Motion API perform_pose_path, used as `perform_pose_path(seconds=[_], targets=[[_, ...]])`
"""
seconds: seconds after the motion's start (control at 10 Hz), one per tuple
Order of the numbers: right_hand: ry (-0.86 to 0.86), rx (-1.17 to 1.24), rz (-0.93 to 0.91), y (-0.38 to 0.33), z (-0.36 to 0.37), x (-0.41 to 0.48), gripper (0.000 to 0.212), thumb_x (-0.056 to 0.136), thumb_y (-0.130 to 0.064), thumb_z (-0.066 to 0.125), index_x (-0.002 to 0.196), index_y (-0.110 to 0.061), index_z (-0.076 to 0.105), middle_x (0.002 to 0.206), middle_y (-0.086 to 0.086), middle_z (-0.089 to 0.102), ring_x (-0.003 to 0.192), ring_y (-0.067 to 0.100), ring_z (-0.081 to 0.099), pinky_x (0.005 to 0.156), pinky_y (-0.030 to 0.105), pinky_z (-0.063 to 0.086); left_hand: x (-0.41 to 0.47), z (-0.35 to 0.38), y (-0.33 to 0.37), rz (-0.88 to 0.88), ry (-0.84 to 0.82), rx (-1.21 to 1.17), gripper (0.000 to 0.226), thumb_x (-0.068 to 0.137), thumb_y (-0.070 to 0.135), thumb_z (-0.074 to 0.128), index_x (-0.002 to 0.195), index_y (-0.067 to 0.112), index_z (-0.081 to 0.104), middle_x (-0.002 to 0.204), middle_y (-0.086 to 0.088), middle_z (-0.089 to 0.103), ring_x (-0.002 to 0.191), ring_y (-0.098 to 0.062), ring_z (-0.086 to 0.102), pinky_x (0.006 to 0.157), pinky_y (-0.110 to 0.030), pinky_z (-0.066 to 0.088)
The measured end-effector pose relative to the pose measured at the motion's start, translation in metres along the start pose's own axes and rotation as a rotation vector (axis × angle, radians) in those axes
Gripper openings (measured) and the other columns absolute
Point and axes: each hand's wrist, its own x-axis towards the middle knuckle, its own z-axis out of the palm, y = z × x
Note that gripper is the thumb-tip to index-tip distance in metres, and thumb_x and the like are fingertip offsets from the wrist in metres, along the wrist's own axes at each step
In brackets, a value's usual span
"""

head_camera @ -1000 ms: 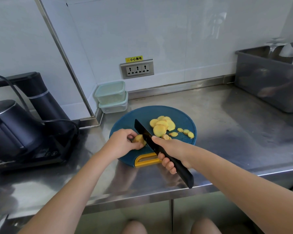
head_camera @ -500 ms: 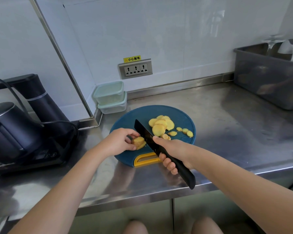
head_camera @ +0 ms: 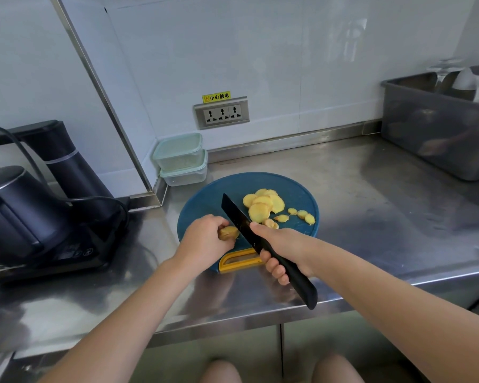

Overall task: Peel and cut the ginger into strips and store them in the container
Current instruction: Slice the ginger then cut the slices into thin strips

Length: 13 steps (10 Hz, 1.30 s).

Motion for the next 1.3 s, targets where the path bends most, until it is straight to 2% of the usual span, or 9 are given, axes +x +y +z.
perform_pose_path(seconds=[0.1,0.2,0.3,0.4,0.5,0.7,0.8,1.1,1.3], targets=[[0.015,-0.015,-0.001,-0.001,0.002,0.0,0.058,0.092,-0.065,0.043,0.061,-0.017,0.043,0.047,-0.002,0.04,0.034,0.01,0.034,0.037,0.017,0.032,-0.001,0.004,0.006,-0.102,0.083,-0.003,0.019,0.083,0.038,0.065,0.086,0.019,0.066,0.082,0.002,0.057,0.076,-0.014,0.052,0.055,-0.02,0.033],[0.022,-0.017,0.001,-0.003,0.005,-0.003,0.058,0.093,-0.064,0.043,0.06,-0.016,0.043,0.046,-0.002,0.04,0.034,0.01,0.034,0.037,0.016,0.032,0.0,0.006,0.008,-0.132,0.058,0.049,0.041,0.08,0.053,0.065,0.092,0.014,0.058,0.089,0.0,0.054,0.08,-0.015,0.05,0.059,-0.023,0.034],[0.015,-0.005,0.014,-0.001,0.006,-0.005,0.058,0.093,-0.064,0.043,0.06,-0.017,0.043,0.046,-0.002,0.04,0.034,0.01,0.034,0.037,0.016,0.032,0.002,0.003,-0.001,-0.131,-0.072,-0.013,0.058,0.073,0.045,0.075,0.118,0.013,0.057,0.11,-0.004,0.059,0.093,-0.016,0.055,0.076,-0.027,0.045],[0.025,-0.021,0.028,-0.002,0.007,-0.005,0.058,0.092,-0.065,0.043,0.06,-0.017,0.042,0.045,-0.002,0.04,0.033,0.01,0.034,0.036,0.015,0.032,0.0,0.003,-0.011,-0.147,-0.054,-0.171,0.059,0.075,0.029,0.078,0.127,0.013,0.055,0.115,0.0,0.062,0.089,-0.01,0.057,0.074,-0.016,0.041],[0.041,-0.035,0.028,-0.005,0.012,-0.004,0.06,0.092,-0.067,0.04,0.059,-0.017,0.041,0.044,-0.002,0.04,0.033,0.011,0.034,0.037,0.014,0.031,-0.007,0.009,-0.011,-0.142,0.058,-0.26,0.048,0.075,0.028,0.078,0.118,0.016,0.06,0.099,0.006,0.062,0.081,-0.007,0.057,0.064,-0.009,0.039],[0.046,0.03,0.046,-0.004,0.028,-0.001,0.06,0.091,-0.068,0.041,0.061,-0.016,0.042,0.047,-0.001,0.039,0.036,0.012,0.033,0.038,0.015,0.031,-0.016,0.019,0.001,-0.149,0.215,-0.163,0.035,0.077,0.039,0.073,0.103,0.017,0.064,0.093,0.004,0.06,0.081,-0.012,0.055,0.068,-0.022,0.042],[0.053,0.018,0.039,-0.003,0.025,-0.003,0.06,0.091,-0.067,0.043,0.062,-0.015,0.043,0.048,-0.001,0.04,0.037,0.012,0.033,0.038,0.015,0.032,-0.017,0.021,0.004,-0.148,0.241,-0.114,0.03,0.082,0.033,0.068,0.108,0.017,0.063,0.094,0.004,0.055,0.084,-0.013,0.052,0.069,-0.022,0.037],[0.076,-0.088,0.005,-0.013,0.009,-0.004,0.06,0.093,-0.067,0.037,0.064,-0.016,0.043,0.046,-0.002,0.039,0.033,0.01,0.033,0.035,0.015,0.031,-0.013,0.008,-0.025,-0.013,0.053,-0.221,0.057,0.081,0.026,0.071,0.132,0.021,0.047,0.117,0.007,0.054,0.093,-0.006,0.051,0.079,-0.017,0.04],[0.109,-0.168,0.017,-0.02,0.011,0.003,0.06,0.094,-0.067,0.034,0.064,-0.015,0.043,0.046,-0.002,0.039,0.034,0.011,0.034,0.038,0.017,0.031,-0.015,0.012,-0.033,0.127,0.111,-0.231,0.043,0.082,0.016,0.07,0.121,0.026,0.056,0.108,0.009,0.054,0.096,-0.003,0.053,0.085,-0.017,0.046]])
